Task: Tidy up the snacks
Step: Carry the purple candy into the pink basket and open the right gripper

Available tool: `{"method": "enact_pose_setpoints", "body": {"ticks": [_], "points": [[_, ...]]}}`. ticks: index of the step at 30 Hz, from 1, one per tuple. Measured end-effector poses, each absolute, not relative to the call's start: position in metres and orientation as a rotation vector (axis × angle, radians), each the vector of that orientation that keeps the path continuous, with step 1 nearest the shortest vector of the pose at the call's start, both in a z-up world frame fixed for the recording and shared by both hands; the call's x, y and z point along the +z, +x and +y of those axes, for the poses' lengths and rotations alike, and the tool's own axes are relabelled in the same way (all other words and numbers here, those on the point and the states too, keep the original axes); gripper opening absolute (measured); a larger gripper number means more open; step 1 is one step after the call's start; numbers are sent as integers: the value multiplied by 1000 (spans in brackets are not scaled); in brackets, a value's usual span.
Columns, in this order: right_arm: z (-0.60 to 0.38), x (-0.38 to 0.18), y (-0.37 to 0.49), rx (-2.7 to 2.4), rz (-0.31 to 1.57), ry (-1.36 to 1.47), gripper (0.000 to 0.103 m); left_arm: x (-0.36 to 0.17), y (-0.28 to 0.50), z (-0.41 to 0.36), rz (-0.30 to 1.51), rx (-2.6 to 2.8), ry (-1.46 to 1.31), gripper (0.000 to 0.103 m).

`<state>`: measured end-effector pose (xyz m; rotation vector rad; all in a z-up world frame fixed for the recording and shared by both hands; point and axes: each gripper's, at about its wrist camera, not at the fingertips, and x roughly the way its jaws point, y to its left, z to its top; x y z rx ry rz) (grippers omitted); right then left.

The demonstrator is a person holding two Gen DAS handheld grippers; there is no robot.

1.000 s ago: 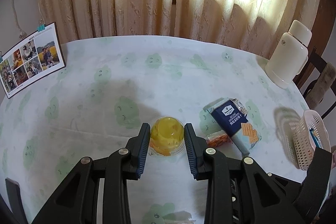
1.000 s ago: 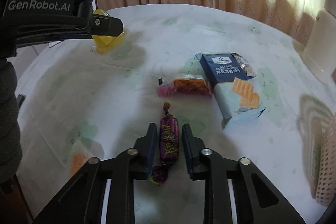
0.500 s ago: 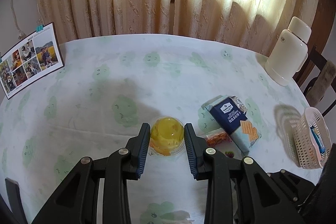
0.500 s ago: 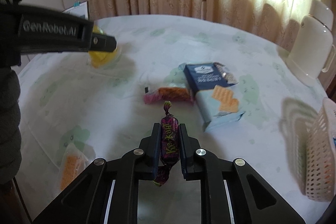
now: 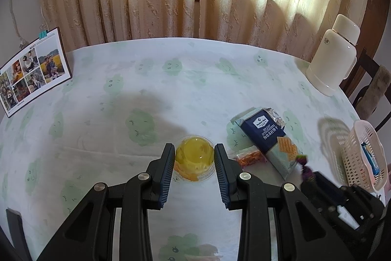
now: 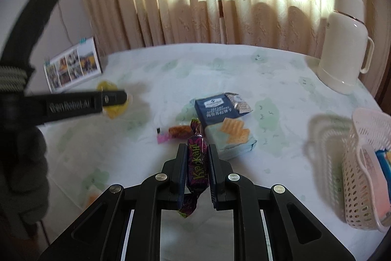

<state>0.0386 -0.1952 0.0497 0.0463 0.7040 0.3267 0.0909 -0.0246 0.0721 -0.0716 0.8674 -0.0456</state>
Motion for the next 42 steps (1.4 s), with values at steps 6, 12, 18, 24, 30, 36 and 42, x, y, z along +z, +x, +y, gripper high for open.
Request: {"method": "enact_pose_setpoints", "body": {"ticks": [6,12,18,24,30,36,42], "points": [[-219,60,33,325,660,134,17,71,88,-32,867,-60,-57,30],[-244,69,28,266,616,198,17,71,85,-38,867,-81,-41,30],[-283,75,22,168,587,256,17,73,82,-45,861,-99,-27,30],[-323,82,14,65,554,283,17,74,79,-52,856,-110,-15,30],[-358,82,6,-14,543,307,17,75,76,-61,856,-120,-4,30],[-386,72,3,-80,551,348,42,76,72,-73,860,-131,5,30],[-414,68,-10,-133,499,405,71,83,69,-94,852,-154,30,30]]}}
